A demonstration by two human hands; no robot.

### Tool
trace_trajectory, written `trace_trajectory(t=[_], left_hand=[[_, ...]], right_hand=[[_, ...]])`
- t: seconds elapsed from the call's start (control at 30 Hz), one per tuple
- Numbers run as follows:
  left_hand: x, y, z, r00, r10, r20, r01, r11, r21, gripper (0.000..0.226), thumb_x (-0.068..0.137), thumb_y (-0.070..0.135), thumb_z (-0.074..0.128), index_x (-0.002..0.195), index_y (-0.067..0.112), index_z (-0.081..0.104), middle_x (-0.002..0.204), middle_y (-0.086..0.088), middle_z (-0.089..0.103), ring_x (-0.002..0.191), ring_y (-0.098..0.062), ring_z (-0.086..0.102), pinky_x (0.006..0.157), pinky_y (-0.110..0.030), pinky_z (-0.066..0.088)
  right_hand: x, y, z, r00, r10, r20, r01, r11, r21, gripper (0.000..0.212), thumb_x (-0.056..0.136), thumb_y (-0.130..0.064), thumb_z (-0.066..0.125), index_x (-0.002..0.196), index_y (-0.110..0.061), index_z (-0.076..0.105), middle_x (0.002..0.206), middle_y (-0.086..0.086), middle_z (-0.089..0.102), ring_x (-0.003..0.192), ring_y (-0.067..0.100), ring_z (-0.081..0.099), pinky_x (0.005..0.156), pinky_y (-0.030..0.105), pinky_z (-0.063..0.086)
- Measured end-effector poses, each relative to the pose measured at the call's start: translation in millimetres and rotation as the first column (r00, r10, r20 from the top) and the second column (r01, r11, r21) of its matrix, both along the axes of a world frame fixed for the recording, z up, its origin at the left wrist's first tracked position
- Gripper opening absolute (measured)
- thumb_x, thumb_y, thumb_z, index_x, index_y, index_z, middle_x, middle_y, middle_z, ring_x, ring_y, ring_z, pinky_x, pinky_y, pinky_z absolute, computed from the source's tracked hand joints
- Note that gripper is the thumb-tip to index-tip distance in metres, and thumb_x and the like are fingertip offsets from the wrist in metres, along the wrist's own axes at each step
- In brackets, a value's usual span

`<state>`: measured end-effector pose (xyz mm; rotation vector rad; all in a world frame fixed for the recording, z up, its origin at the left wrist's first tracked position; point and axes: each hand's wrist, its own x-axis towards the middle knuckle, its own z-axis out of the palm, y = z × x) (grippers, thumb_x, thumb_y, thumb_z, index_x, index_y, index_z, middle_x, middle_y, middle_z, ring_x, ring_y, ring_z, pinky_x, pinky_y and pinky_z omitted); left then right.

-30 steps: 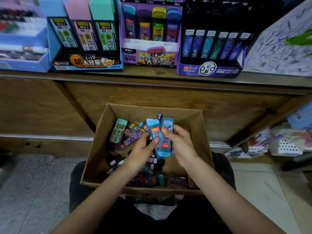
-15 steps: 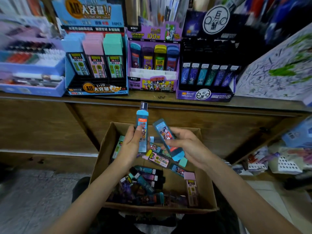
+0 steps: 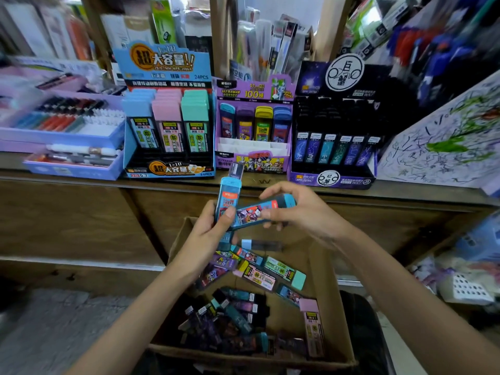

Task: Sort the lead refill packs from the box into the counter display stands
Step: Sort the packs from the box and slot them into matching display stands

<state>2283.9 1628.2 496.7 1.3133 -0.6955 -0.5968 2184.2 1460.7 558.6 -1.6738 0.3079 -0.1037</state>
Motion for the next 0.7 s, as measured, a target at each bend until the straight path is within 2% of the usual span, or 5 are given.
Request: trace_trajectory(t=[0.1,0.23,0.37,0.5,0.7], left_hand=[[1,4,3,1.0,-0.006,-0.001,0.006,1.0,-0.012,0.029,0.086,0.033,0.05,0.104,0.011,0.047,0.074,0.006,0.063,0.055,-0.007,0.054,0.052,-0.017,0.045],[5,10,2,0.999,-0.037,0.025,0.036,0.998,0.052,0.029,0.085,0.036,0.052,0.104,0.015,0.048,0.082,0.004,0.06,0.062,-0.006,0.057,0.057,-0.018,0.046],[11,19,0,0.996,-0.078,0.053,0.072,0.992,0.106,0.031,0.086,0.035,0.054,0.107,0.014,0.046,0.082,0.014,0.066,0.067,-0.001,0.062,0.058,-0.016,0.048],[17,24,2,0.989,-0.115,0.089,0.101,0.983,0.152,0.032,0.088,0.037,0.053,0.111,0.017,0.043,0.088,0.019,0.065,0.073,-0.001,0.063,0.061,-0.016,0.049],[24,15,10,0.983,-0.102,0.151,0.078,0.984,0.158,0.027,0.09,0.048,0.051,0.106,0.027,0.047,0.082,0.017,0.063,0.072,-0.001,0.061,0.062,-0.017,0.048]], right_hand=[[8,-3,9,0.993,-0.072,0.092,0.061,0.992,0.109,0.017,0.087,-0.002,0.061,0.102,-0.008,0.057,0.086,0.006,0.069,0.069,0.011,0.065,0.057,0.019,0.05],[20,3,16,0.985,-0.11,0.13,0.098,0.991,0.094,0.01,0.094,-0.012,0.052,0.103,-0.011,0.057,0.087,0.004,0.068,0.07,0.012,0.064,0.061,0.022,0.051],[33,12,23,0.984,-0.087,0.157,0.118,0.973,-0.198,0.009,0.098,-0.018,0.046,0.102,-0.015,0.054,0.083,-0.001,0.066,0.067,0.007,0.063,0.06,0.022,0.05],[42,14,26,0.983,-0.096,0.157,0.154,0.895,-0.418,0.005,0.095,-0.022,0.052,0.093,-0.027,0.054,0.087,-0.011,0.064,0.074,-0.005,0.062,0.058,0.009,0.047],[49,2,42,0.981,-0.105,0.162,0.147,0.95,-0.274,0.005,0.089,-0.018,0.061,0.087,-0.018,0.057,0.08,-0.001,0.069,0.065,0.007,0.064,0.055,0.019,0.05]])
